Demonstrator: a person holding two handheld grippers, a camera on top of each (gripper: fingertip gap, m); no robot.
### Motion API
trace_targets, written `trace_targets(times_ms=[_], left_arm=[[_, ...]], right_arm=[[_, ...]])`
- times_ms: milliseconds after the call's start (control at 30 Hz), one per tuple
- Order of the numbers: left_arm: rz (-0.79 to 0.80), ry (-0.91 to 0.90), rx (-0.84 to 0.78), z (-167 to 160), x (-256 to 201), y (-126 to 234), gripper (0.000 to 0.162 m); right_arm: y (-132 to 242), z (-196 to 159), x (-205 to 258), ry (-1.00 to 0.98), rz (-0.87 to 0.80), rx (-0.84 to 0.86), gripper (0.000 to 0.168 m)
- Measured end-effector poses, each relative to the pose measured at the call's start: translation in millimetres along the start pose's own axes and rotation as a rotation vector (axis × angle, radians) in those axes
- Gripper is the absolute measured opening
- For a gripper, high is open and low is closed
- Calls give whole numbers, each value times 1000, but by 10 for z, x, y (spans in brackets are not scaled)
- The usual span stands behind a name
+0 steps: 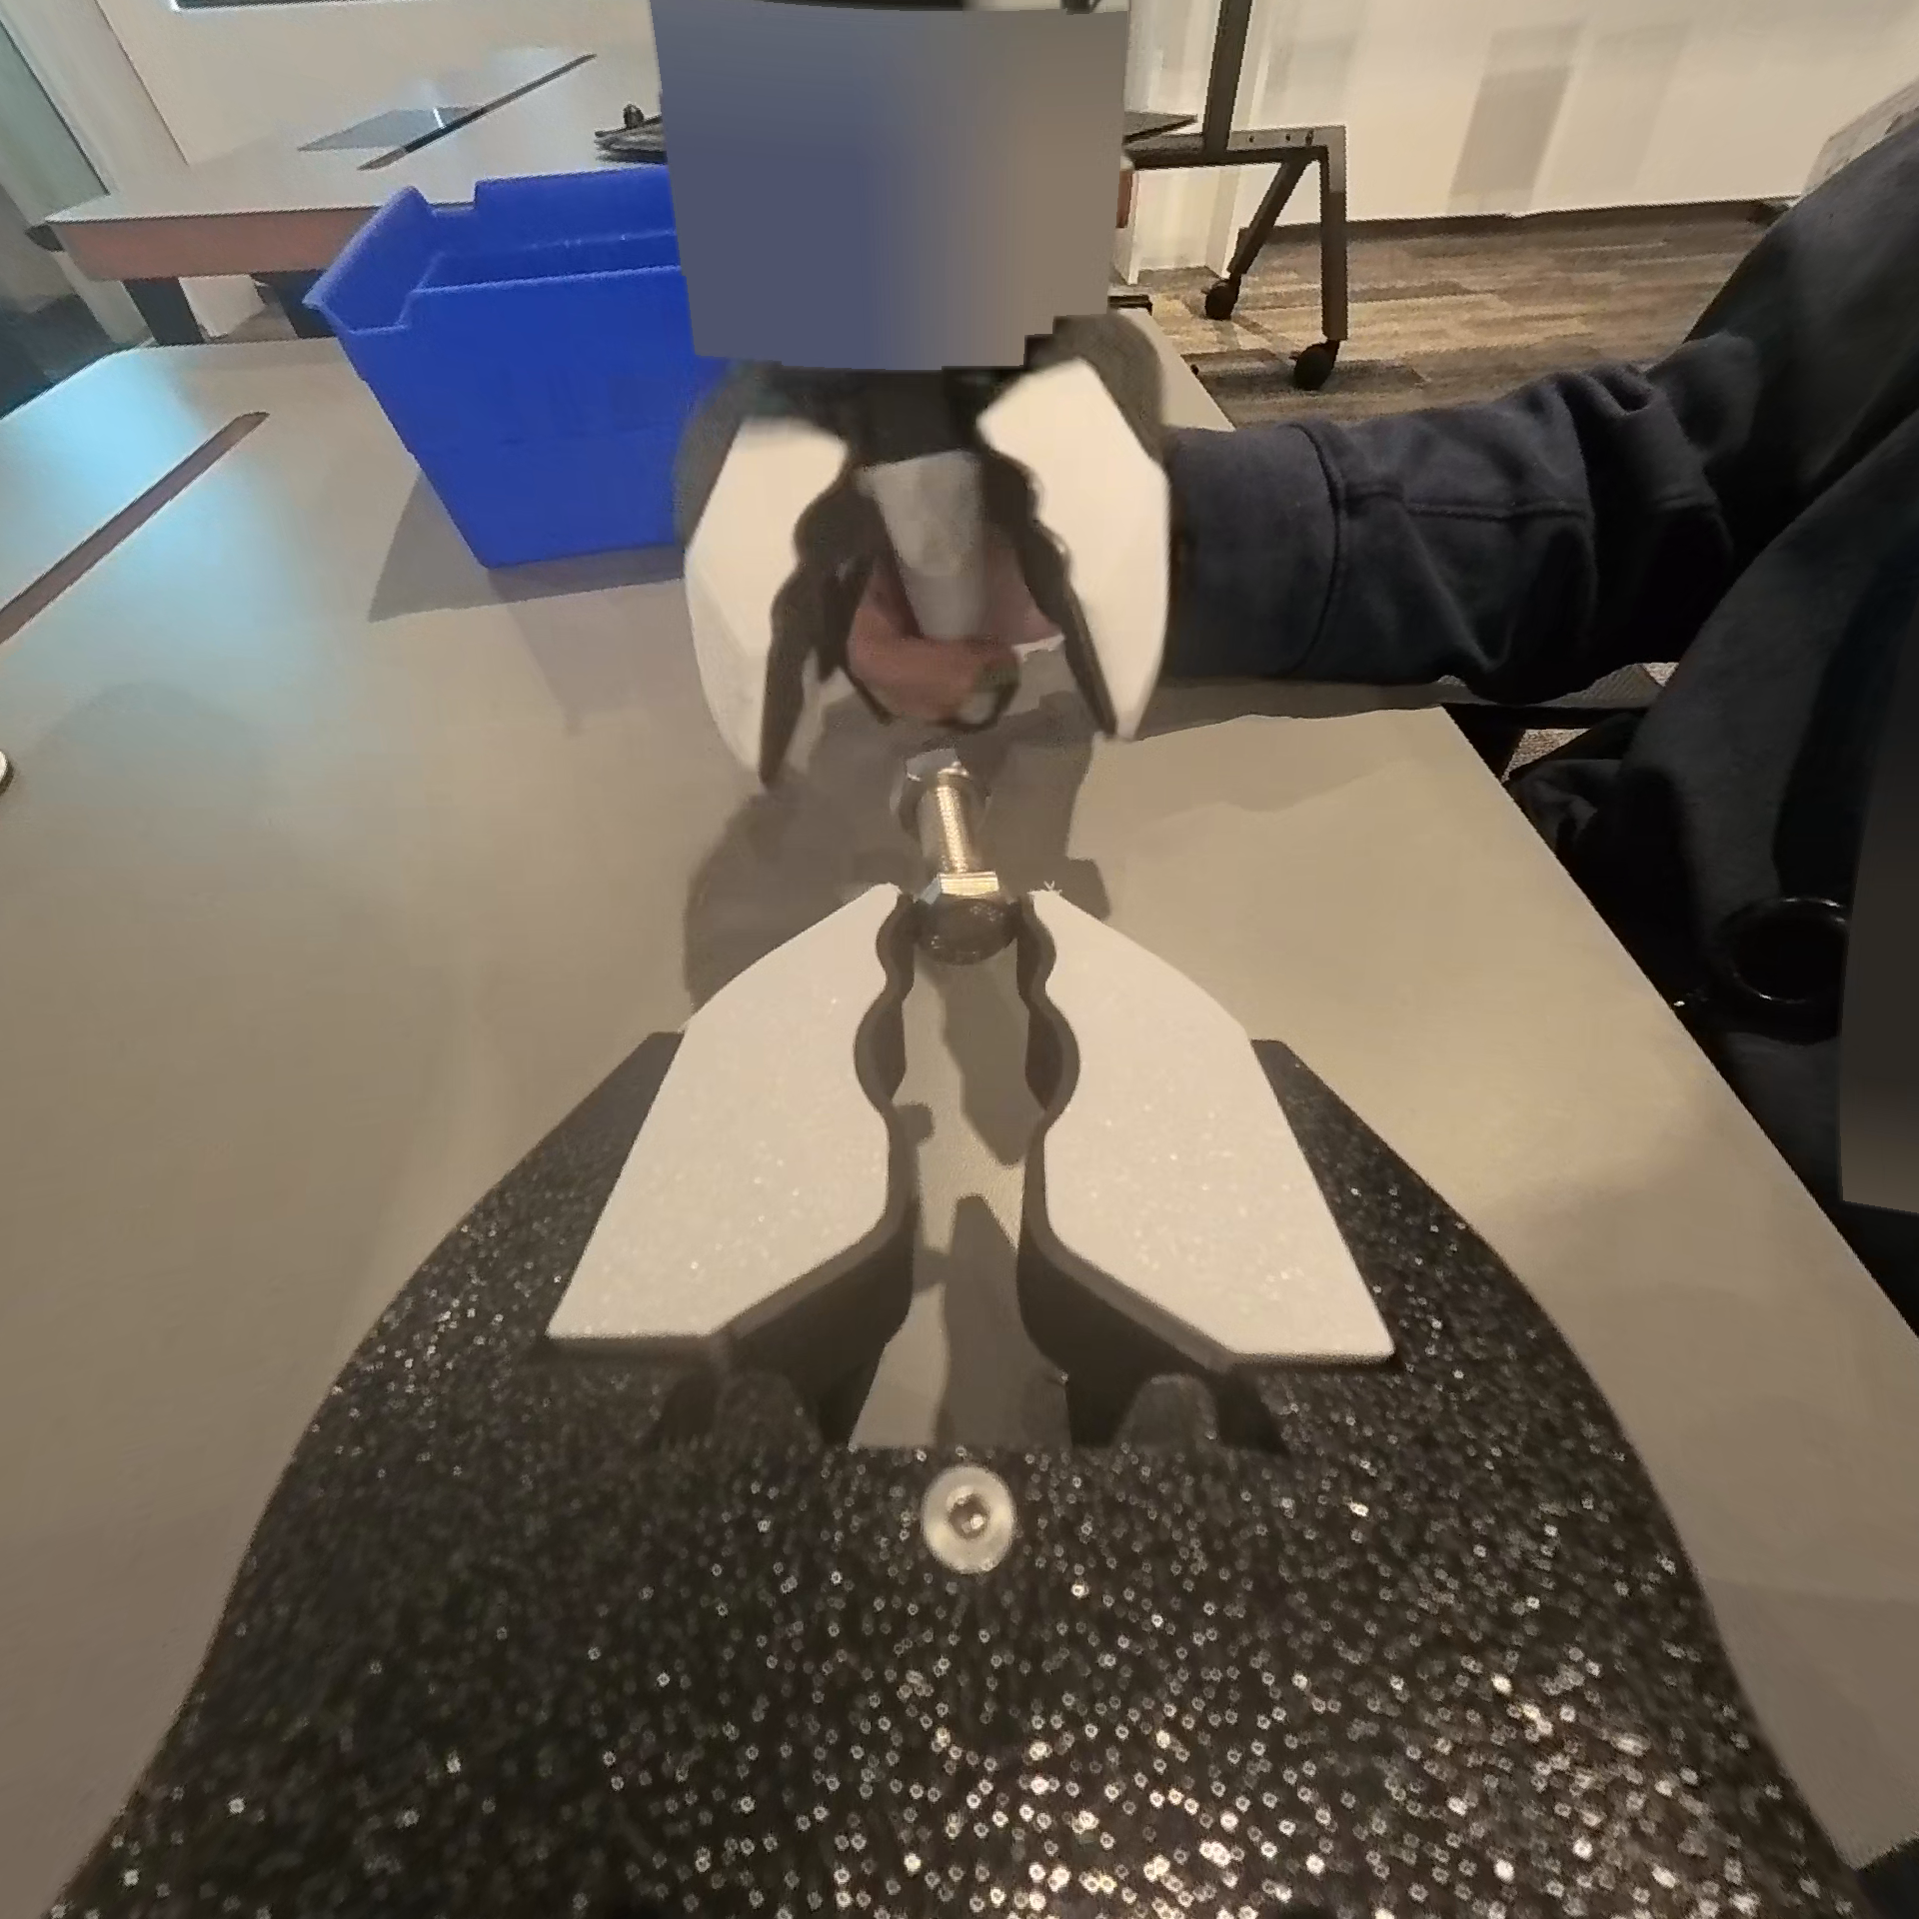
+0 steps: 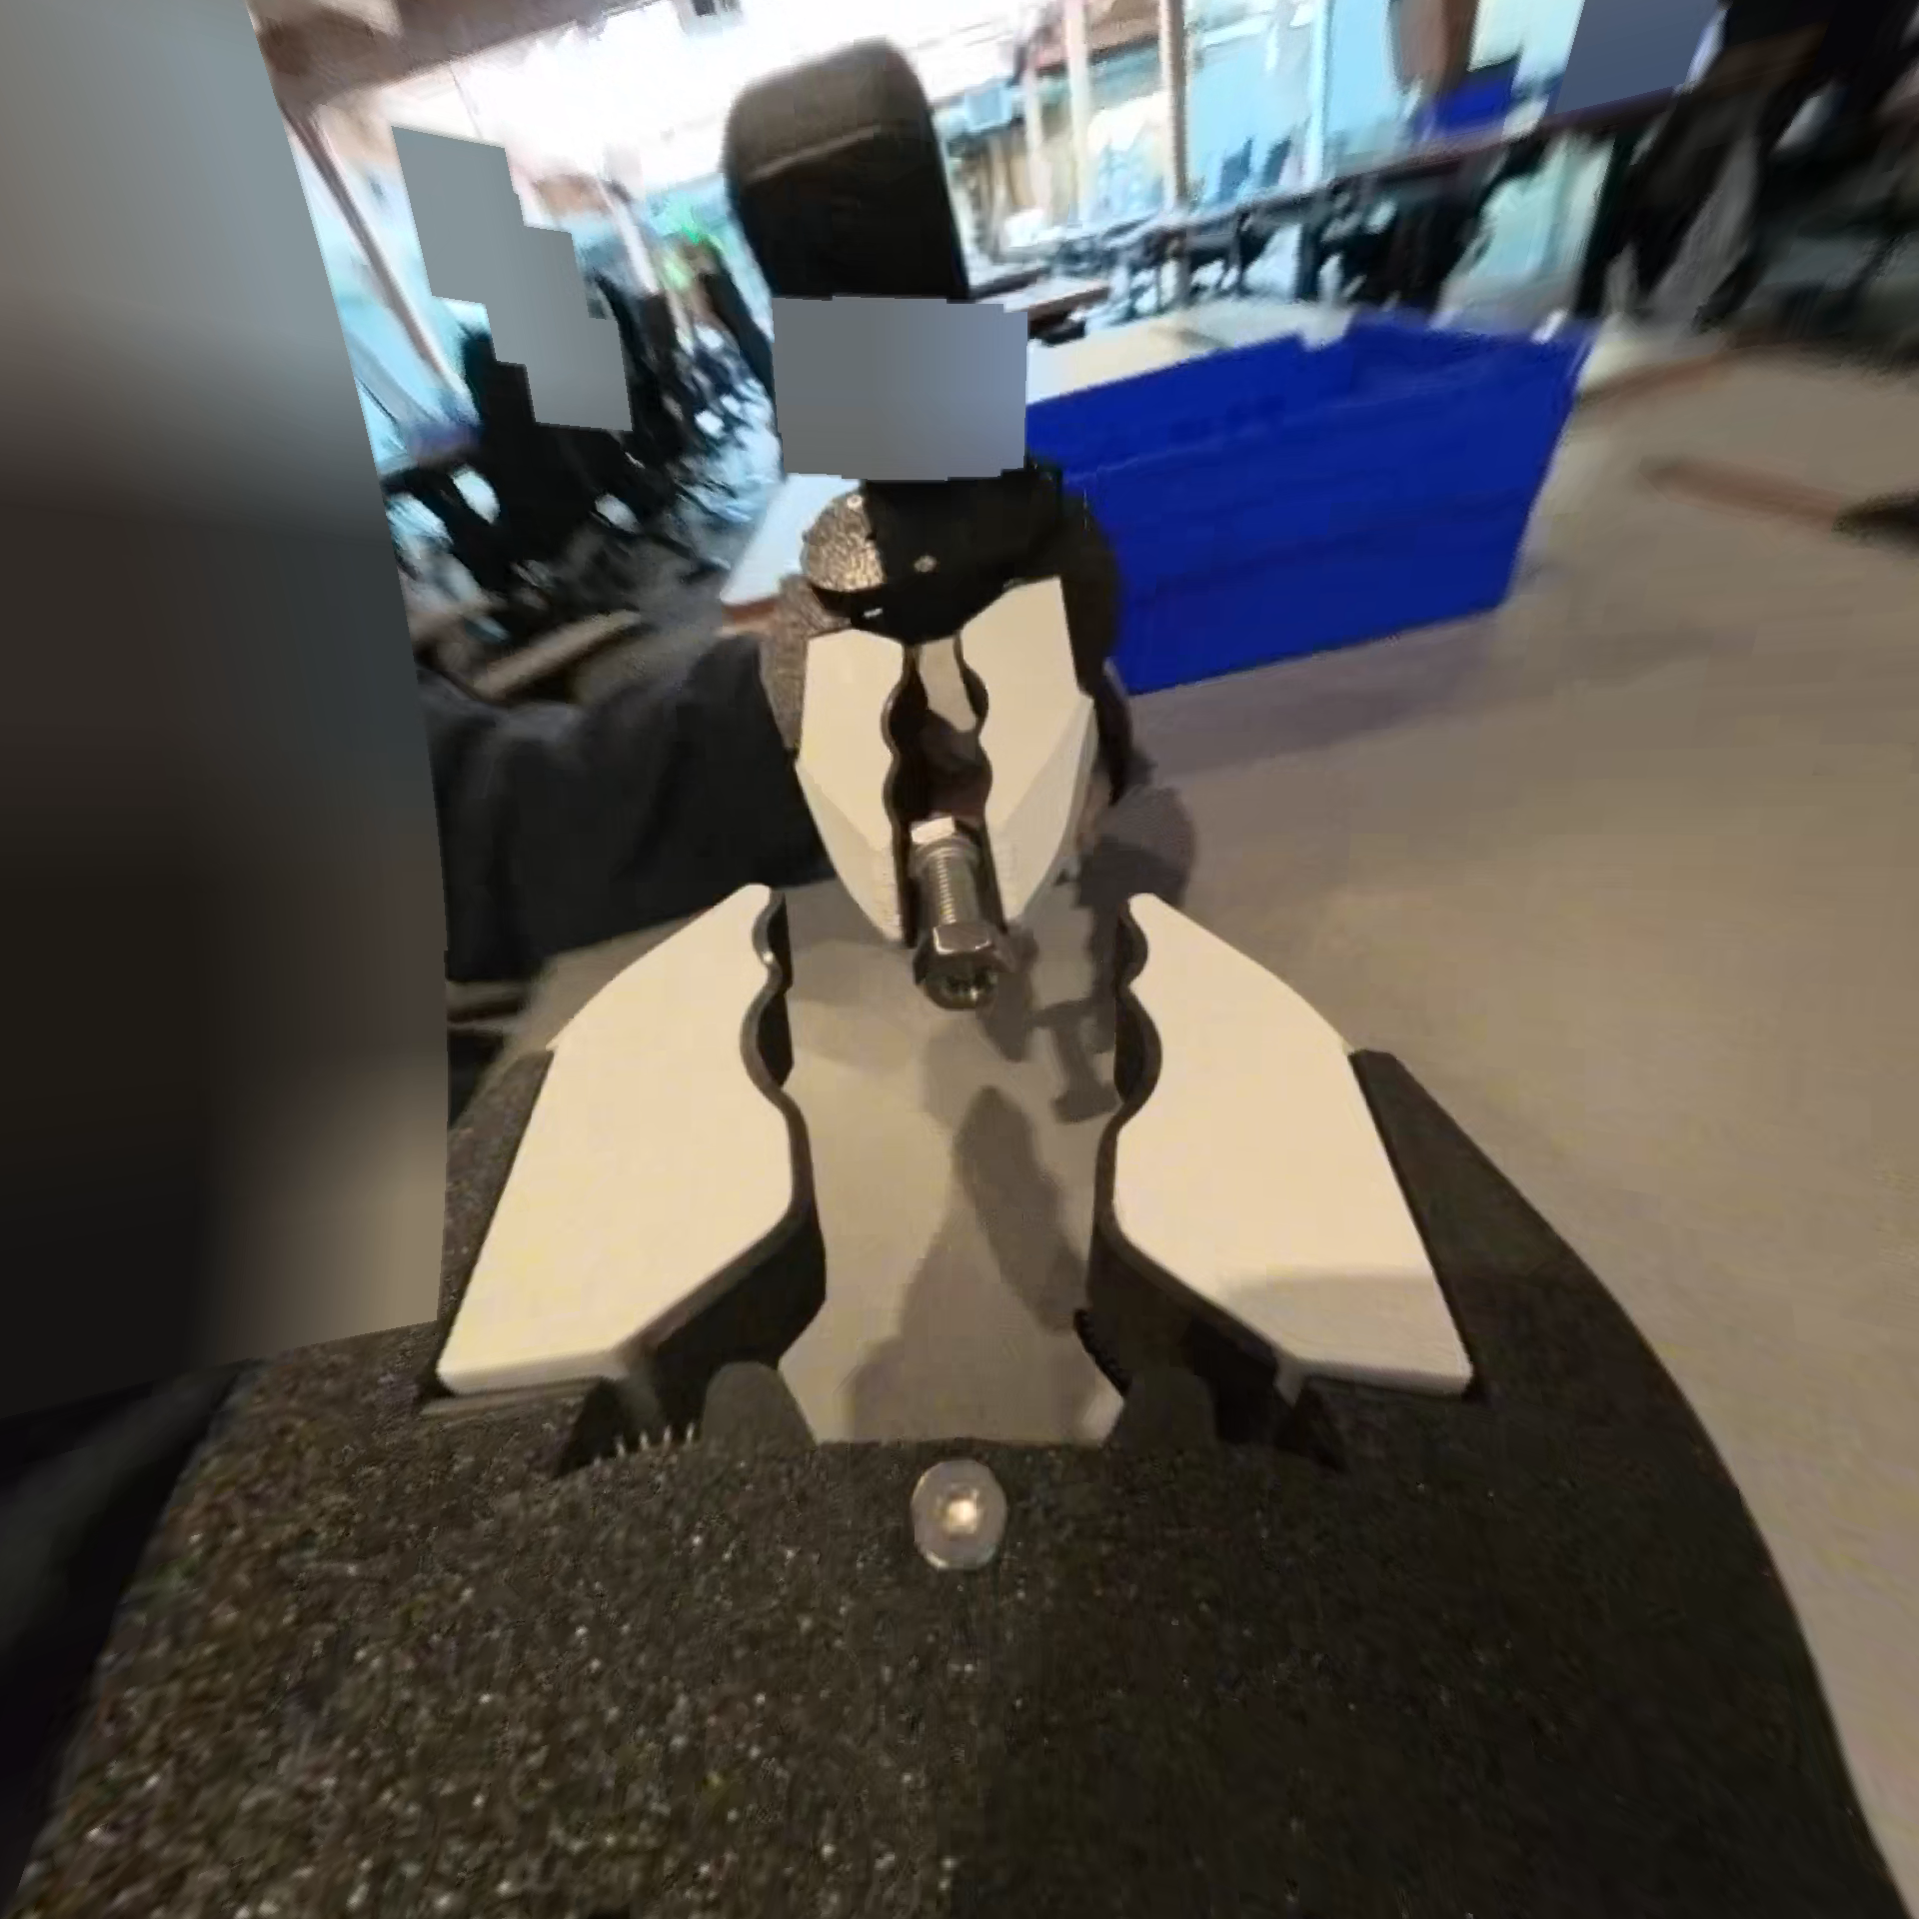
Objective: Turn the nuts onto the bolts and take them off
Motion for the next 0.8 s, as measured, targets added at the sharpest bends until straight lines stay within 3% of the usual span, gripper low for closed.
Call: trace_targets(times_ms=[100, 200, 333, 600, 800], left_arm=[[0, -1, -2, 4, -1, 1, 18], [2, -4, -3, 8, -2, 5, 18], [-1, -5, -3, 12, -6, 5, 18], [-14, -5, 2, 13, -14, -11, 18], [-14, -4, 9, 9, -15, -14, 18]], right_arm=[[4, -47, -100, -252, 97, -8, 60], [-17, -78, -117, -324, 141, 26, 50], [-47, -92, -98, -319, 152, 70, 35], [-24, -81, -112, -331, 149, 55, 23], [-25, -65, -87, -225, 90, 68, 18]])
Point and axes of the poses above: each gripper's, where its closed fingertips meet, y back along the fingers, z out of its top, x = y × z across the jaws, the point moved 10 cm from there along y, back along the fingers, and after that the axes turned 3 degrees about -y, right-handed, at the moved point
